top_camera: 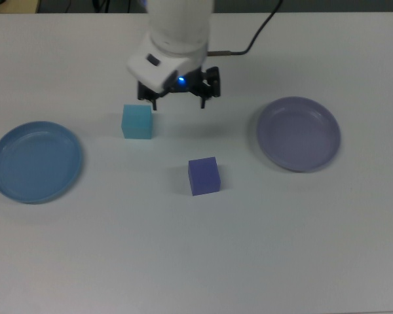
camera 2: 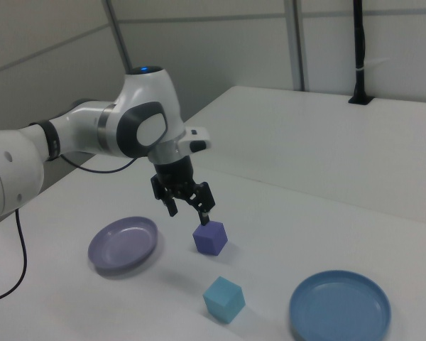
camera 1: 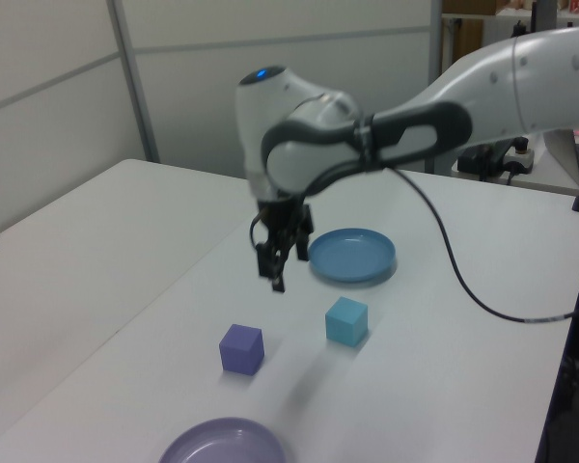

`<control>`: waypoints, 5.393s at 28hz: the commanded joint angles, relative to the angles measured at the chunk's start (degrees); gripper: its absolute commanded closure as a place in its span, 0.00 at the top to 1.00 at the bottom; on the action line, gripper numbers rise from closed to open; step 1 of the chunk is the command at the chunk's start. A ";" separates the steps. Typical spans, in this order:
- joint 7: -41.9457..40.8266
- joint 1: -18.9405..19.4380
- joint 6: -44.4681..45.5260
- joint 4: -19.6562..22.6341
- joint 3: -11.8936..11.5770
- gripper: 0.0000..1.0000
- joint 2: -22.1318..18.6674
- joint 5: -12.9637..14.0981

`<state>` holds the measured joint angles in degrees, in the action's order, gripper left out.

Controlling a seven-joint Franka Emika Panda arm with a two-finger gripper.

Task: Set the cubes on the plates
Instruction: 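Move the open gripper down over the purple cube and grasp it, then carry the purple cube over the lavender plate and lower it, then open the gripper to release the purple cube and lift away, then move the gripper to the light-blue cube and grasp it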

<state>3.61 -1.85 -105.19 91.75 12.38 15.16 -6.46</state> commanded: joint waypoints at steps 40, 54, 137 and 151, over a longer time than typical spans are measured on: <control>10.27 6.16 -19.70 -4.13 -0.34 0.33 18.77 -8.66; 8.34 8.27 -4.59 -3.60 8.88 0.40 11.04 -4.71; -1.77 -15.29 -10.99 20.04 5.81 1.00 -0.58 -5.23; -0.98 -15.64 -13.20 18.55 5.72 0.42 3.83 -5.24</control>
<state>2.33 -17.23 -117.59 110.43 18.04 19.42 -11.92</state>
